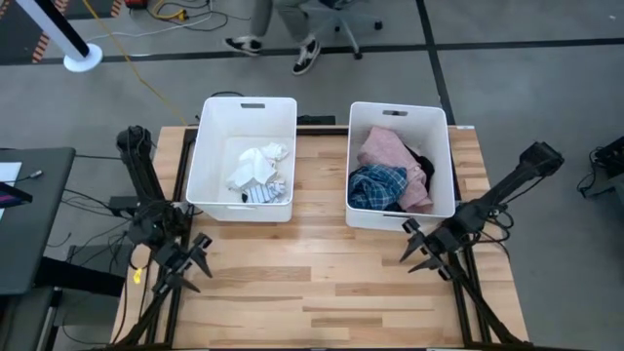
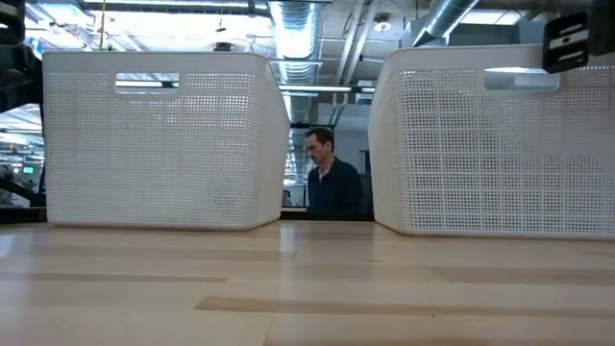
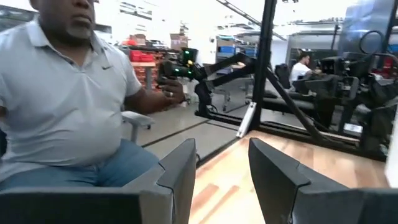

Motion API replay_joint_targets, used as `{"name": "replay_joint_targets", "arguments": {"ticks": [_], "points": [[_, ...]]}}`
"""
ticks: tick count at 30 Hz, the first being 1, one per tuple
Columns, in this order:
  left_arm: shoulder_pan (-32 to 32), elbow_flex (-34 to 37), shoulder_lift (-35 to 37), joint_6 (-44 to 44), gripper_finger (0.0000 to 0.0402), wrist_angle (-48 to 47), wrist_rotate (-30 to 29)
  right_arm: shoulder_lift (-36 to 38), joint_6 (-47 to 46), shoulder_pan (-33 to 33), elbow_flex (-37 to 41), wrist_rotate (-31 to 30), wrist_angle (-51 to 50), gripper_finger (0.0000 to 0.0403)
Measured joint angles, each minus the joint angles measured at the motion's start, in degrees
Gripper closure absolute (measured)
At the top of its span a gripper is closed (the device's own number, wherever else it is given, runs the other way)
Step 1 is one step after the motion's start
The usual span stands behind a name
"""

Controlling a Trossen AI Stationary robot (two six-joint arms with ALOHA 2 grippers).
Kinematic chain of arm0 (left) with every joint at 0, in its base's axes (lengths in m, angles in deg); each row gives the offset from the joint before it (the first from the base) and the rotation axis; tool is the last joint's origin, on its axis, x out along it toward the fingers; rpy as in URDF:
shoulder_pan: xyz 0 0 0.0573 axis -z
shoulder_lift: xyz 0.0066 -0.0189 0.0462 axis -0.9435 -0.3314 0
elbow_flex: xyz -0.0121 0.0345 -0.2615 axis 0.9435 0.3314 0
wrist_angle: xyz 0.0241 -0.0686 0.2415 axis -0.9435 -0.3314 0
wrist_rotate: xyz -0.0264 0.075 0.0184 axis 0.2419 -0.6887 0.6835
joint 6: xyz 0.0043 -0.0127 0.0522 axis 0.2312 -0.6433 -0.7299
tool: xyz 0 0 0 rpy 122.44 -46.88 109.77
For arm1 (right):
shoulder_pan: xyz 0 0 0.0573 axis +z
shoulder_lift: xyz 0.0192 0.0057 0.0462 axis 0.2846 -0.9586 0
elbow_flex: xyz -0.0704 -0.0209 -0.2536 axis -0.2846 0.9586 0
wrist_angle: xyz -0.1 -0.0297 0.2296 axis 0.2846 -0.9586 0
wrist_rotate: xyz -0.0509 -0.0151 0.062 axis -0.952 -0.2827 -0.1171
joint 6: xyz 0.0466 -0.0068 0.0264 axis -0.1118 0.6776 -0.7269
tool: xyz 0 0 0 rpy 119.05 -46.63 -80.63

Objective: Sort clothes
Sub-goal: Return to Home Position

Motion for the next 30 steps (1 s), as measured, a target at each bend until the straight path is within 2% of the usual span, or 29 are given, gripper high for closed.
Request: {"name": "replay_joint_targets", "arguments": {"ticks": [10,14,18,23,30], "points": [[-4.16,0.07,0.06,-1.27,0.0217,-1.31,-0.96,0.07,0.79,-5.73,0.02,0.4,-3.84,0.0239],[-6.87,0.18,0.06,-1.74,0.0217,-4.17,-5.32,0.07,2.59,-8.44,0.06,0.77,-5.34,0.0245],[-10.8,0.37,0.06,-1.78,0.0217,-5.14,-7.28,0.07,3.01,-12.28,0.07,0.71,-6.79,0.0271],[-15.81,0.37,0.06,-2.14,0.0217,-7.38,-6.98,0.1,3.3,-16.9,0.07,1.02,-9.05,0.0302],[-21.8,0.39,0.06,0.01,0.0217,-11.71,-1.28,0.09,3.08,-20.86,0.09,1.38,-9.23,0.032]]}}
